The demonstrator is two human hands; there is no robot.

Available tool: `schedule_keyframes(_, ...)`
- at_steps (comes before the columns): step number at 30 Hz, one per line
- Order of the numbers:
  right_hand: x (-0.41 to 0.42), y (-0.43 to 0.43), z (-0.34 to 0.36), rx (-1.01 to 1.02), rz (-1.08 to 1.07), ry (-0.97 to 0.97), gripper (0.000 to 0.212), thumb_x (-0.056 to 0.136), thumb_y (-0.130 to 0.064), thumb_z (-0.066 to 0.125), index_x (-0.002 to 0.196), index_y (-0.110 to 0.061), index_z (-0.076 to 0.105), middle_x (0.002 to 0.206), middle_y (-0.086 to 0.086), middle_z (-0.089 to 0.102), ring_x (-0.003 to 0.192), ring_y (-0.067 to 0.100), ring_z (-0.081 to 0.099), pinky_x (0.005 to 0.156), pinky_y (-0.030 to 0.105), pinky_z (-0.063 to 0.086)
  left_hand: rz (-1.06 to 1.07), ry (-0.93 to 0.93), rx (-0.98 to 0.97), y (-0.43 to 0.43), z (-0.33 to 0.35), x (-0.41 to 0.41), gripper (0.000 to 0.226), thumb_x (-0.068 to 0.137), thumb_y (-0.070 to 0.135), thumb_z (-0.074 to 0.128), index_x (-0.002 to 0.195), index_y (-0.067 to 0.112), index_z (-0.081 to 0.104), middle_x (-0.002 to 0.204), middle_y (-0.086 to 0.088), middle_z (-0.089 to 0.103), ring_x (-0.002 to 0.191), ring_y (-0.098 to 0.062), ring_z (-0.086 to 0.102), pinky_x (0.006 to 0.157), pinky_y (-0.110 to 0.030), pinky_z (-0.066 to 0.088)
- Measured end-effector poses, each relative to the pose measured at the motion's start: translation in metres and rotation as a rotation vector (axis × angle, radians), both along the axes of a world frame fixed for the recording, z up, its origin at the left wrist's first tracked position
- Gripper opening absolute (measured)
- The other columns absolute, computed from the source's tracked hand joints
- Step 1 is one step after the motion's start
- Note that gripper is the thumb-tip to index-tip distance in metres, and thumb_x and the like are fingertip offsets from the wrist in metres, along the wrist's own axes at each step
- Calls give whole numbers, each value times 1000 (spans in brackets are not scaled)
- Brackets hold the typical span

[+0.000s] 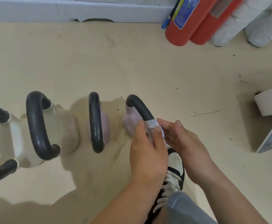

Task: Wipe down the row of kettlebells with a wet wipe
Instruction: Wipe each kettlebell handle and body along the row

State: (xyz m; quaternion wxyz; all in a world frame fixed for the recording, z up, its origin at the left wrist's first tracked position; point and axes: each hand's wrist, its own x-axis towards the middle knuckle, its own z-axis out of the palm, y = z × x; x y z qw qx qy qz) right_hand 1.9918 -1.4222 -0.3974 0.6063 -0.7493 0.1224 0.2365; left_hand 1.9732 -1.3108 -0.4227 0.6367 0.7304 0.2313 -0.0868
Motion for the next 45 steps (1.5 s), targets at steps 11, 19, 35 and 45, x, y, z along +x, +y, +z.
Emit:
schedule_keyframes(11,-33,-14,-14,65,55,8,46,111,-35,30,148,-31,57,146,-18,62,141,0,50,119,31,33,-193,-187,174,4,-44,-30,30,106,35,48,133,30,60,118,12,64,107,-8,62,90,-33,53)
schedule_keyframes(19,-20,-6,-23,15,-9,11,46,114,-23,29,131,-24,72,126,-5,76,126,10,66,110,30,48,-386,-291,423,19,-59,-16,23,103,24,49,111,9,64,93,4,52,79,-12,49,68,-28,41)
schedule_keyframes(35,-46,-6,-11,-73,208,180,42,109,-33,43,78,-37,70,79,-22,65,78,-5,60,76,9,43,-410,-129,374,13,-51,-56,23,98,17,50,116,17,66,84,9,51,77,-10,50,68,-23,43)
schedule_keyframes(45,-23,-11,-13,-134,-342,155,28,106,-16,55,97,-5,78,90,10,82,87,22,80,95,47,61,-39,-80,183,19,-18,-10,29,104,22,45,129,23,61,109,2,63,101,-18,62,87,-35,53)
